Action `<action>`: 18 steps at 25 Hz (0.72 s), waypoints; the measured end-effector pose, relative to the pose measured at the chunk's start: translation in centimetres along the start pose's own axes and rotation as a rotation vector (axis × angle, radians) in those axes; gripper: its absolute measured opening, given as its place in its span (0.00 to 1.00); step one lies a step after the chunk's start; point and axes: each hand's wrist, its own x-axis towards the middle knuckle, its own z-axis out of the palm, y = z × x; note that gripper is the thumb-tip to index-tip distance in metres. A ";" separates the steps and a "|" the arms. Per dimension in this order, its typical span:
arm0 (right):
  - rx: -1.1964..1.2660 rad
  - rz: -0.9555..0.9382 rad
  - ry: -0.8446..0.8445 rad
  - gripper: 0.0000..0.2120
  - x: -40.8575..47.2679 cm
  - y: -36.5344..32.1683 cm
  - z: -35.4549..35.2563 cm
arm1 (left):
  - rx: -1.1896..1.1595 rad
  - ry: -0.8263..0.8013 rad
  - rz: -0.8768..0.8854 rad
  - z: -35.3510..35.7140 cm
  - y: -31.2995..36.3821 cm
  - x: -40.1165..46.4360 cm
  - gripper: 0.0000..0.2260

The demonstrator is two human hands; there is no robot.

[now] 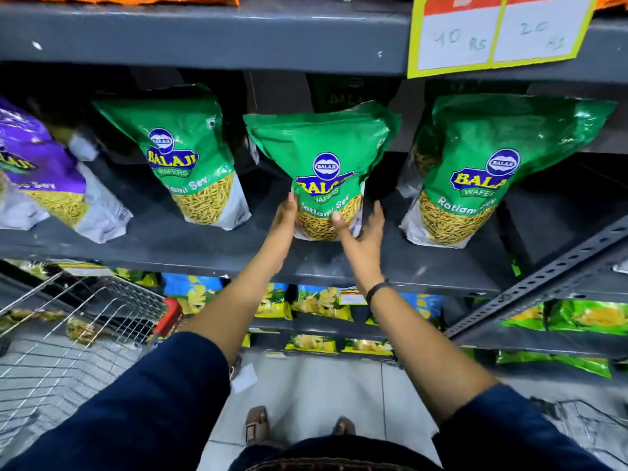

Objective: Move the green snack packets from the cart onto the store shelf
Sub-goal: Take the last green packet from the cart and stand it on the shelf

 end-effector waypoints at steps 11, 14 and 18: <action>-0.223 -0.095 -0.249 0.33 -3.3 -1.5 16.8 | 0.015 0.602 0.139 -20.2 -2.7 4.8 0.21; -0.210 0.003 -0.230 0.36 -0.6 -3.1 19.8 | 0.066 0.205 0.088 -23.2 -0.5 7.3 0.21; -0.108 0.025 -0.271 0.22 -1.8 -2.0 21.6 | 0.124 -0.165 0.045 -23.6 0.1 7.3 0.16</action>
